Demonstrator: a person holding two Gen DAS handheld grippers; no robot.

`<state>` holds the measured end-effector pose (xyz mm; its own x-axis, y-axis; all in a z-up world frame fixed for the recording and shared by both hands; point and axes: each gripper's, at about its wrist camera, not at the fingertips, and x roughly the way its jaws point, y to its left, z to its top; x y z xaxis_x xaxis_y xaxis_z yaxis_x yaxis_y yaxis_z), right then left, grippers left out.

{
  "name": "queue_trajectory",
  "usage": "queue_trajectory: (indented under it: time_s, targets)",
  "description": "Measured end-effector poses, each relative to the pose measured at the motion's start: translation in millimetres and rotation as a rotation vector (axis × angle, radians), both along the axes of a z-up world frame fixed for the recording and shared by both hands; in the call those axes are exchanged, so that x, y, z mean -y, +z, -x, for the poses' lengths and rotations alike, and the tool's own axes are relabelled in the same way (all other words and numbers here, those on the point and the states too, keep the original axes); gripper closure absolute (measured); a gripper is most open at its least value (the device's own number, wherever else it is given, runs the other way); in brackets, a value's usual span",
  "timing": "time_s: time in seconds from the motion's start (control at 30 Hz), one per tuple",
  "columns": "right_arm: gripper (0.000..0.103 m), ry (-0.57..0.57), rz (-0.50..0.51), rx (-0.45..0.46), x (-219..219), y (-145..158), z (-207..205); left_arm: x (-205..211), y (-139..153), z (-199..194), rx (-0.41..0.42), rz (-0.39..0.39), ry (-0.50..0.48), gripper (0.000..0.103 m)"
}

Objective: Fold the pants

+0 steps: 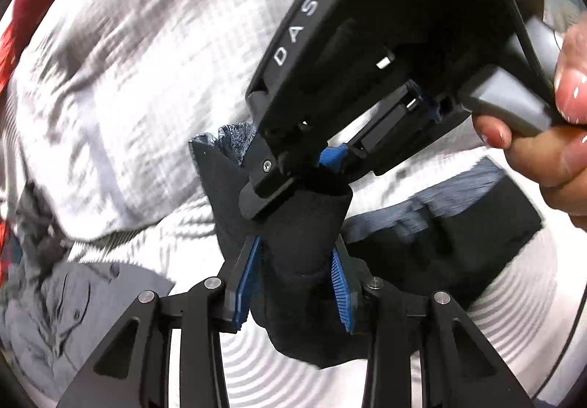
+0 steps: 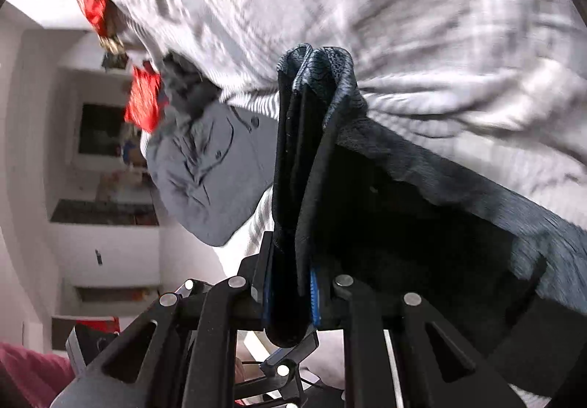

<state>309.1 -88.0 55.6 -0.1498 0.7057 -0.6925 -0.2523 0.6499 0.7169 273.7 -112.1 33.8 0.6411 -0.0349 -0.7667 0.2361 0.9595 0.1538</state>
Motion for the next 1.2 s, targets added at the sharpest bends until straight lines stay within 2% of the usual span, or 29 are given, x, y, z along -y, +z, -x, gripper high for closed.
queue_trajectory:
  time_s: [0.17, 0.3, 0.43, 0.57, 0.73, 0.83, 0.97, 1.07, 1.17, 1.2]
  targets:
    - [0.086, -0.130, -0.055, 0.029, 88, 23, 15, 68, 24, 6, 0.021, 0.009, -0.123, 0.065]
    - [0.085, -0.237, -0.071, 0.049, 160, 28, 28, 121, 28, 8, 0.013, 0.032, -0.216, 0.065]
    - [0.086, -0.365, -0.081, 0.017, 227, 12, 45, 187, 16, 12, -0.017, 0.020, -0.321, 0.065]
    - [0.086, -0.481, -0.083, -0.018, 289, -12, 60, 231, -2, 14, -0.056, 0.017, -0.386, 0.065]
    - [0.086, -0.557, -0.087, -0.052, 327, -46, 70, 272, -34, 15, -0.119, -0.003, -0.427, 0.065]
    - [0.086, -0.585, -0.080, -0.097, 335, -76, 72, 285, -59, 14, -0.176, -0.030, -0.434, 0.065]
    - [0.086, -0.588, -0.065, -0.132, 335, -103, 77, 289, -80, 21, -0.206, -0.065, -0.448, 0.065]
    - [0.086, -0.597, -0.070, -0.156, 337, -111, 84, 294, -88, 30, -0.215, -0.082, -0.468, 0.058]
    - [0.080, -0.591, -0.062, -0.155, 331, -105, 84, 290, -81, 28, -0.237, -0.062, -0.459, 0.058]
    - [0.079, -0.582, -0.047, -0.149, 331, -102, 83, 286, -78, 28, -0.248, -0.053, -0.454, 0.053]
